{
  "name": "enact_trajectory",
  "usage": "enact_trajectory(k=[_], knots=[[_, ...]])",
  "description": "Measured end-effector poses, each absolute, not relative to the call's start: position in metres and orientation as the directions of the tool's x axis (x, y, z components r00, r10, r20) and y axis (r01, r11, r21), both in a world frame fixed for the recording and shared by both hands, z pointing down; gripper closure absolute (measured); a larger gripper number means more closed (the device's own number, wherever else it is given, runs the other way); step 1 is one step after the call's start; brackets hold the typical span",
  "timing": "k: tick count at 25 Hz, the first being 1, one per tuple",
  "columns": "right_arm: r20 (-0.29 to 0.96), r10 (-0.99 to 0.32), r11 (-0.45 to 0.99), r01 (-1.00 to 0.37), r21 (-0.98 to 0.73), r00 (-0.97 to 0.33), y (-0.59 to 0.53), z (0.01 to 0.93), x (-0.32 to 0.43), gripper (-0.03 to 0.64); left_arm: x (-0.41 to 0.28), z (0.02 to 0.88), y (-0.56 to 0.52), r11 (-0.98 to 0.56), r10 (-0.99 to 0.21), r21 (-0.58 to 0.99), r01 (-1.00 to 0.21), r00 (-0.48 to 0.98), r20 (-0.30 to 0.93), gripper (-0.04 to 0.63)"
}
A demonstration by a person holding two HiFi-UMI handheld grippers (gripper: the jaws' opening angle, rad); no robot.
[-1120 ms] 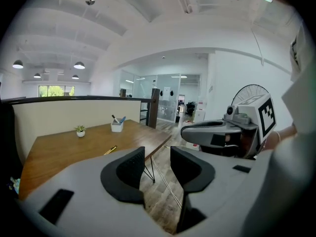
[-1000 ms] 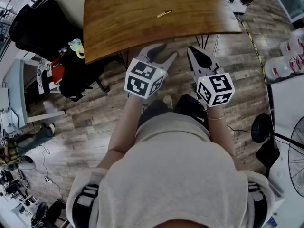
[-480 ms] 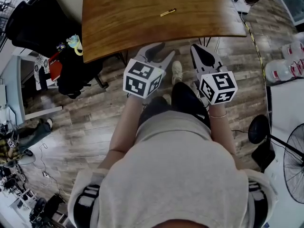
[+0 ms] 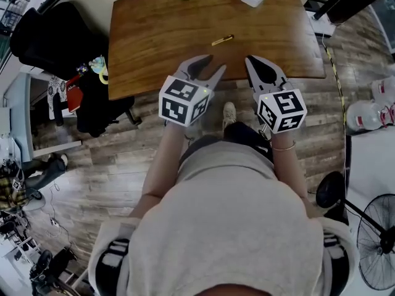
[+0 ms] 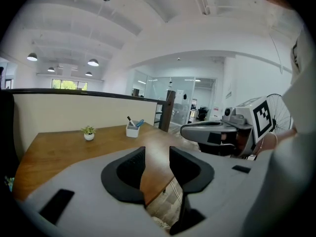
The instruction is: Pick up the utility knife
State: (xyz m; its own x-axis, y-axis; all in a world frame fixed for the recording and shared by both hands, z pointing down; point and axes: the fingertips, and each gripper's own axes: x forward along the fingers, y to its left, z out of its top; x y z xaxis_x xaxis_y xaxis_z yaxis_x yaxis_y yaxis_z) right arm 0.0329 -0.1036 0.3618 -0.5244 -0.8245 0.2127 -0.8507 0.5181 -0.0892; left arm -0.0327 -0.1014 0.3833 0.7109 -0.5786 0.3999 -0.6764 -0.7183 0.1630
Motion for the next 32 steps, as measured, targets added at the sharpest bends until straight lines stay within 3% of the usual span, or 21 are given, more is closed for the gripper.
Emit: enact_trajectory(k=[17, 27, 32], knots=[[0.194, -0.771, 0.602, -0.794, -0.089, -0.606, -0.229, 0.355, 0.069, 0.607, 0.008, 0.379, -0.229, -0.667, -0.635, 0.139, -0.732, 0.656, 0.407, 0.431], [0.223, -0.790, 0.563, -0.819, -0.109, -0.572, -0.241, 0.370, 0.085, 0.606, 0.018, 0.391, -0.249, -0.697, -0.606, 0.093, -0.711, 0.654, 0.452, 0.428], [0.243, -0.803, 0.533, -0.838, -0.117, -0.544, -0.244, 0.377, 0.090, 0.607, 0.016, 0.403, -0.253, -0.712, -0.571, 0.110, -0.693, 0.664, 0.483, 0.396]])
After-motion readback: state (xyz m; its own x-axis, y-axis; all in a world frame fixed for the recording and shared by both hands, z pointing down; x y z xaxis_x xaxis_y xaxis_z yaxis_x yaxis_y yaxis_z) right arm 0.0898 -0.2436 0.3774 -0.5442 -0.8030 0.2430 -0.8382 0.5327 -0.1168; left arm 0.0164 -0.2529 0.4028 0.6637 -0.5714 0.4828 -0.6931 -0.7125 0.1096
